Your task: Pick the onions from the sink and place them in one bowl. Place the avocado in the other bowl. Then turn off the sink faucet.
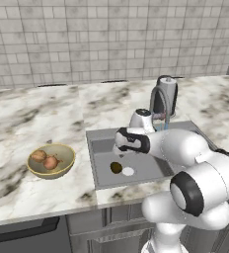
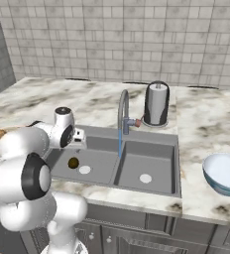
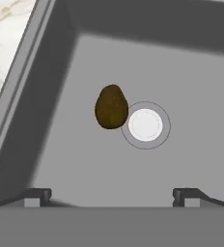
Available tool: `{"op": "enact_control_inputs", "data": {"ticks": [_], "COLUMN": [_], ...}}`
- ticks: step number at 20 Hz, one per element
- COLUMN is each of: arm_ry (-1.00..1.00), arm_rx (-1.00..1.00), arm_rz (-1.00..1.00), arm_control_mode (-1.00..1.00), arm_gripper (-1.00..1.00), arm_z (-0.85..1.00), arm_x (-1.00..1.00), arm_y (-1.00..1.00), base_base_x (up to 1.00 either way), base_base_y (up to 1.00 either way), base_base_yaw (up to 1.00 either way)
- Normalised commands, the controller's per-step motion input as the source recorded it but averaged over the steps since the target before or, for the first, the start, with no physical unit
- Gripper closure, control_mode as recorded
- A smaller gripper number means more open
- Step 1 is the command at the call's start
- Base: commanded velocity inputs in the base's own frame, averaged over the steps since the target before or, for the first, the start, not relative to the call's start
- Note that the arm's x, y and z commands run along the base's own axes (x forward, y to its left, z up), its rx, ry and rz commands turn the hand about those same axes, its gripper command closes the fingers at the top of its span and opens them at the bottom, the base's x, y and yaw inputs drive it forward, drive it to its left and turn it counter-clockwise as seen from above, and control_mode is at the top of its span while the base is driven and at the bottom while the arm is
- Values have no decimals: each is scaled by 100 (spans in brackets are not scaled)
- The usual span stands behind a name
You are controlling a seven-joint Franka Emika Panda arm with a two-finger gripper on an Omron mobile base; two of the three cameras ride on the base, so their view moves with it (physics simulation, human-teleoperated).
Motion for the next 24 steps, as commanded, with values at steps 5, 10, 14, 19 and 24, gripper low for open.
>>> {"op": "enact_control_inputs", "data": {"ticks": [5,10,14,19,24], "arm_ry": [-4,-13,-17,-7,2], "arm_rx": [-5,0,0,0,7], "arm_rz": [-4,-7,-11,-13,-12], "arm_control_mode": [-100,-100,-100,-100,-100], "arm_gripper": [-100,-100,-100,-100,-100], "arm_z": [-10,-22,-44,-43,-20], "arm_x": [23,19,33,32,11], "arm_y": [18,6,3,11,15], "base_base_x": [0,0,0,0,0], "base_base_y": [0,0,0,0,0], "base_base_yaw": [0,0,0,0,0]}}
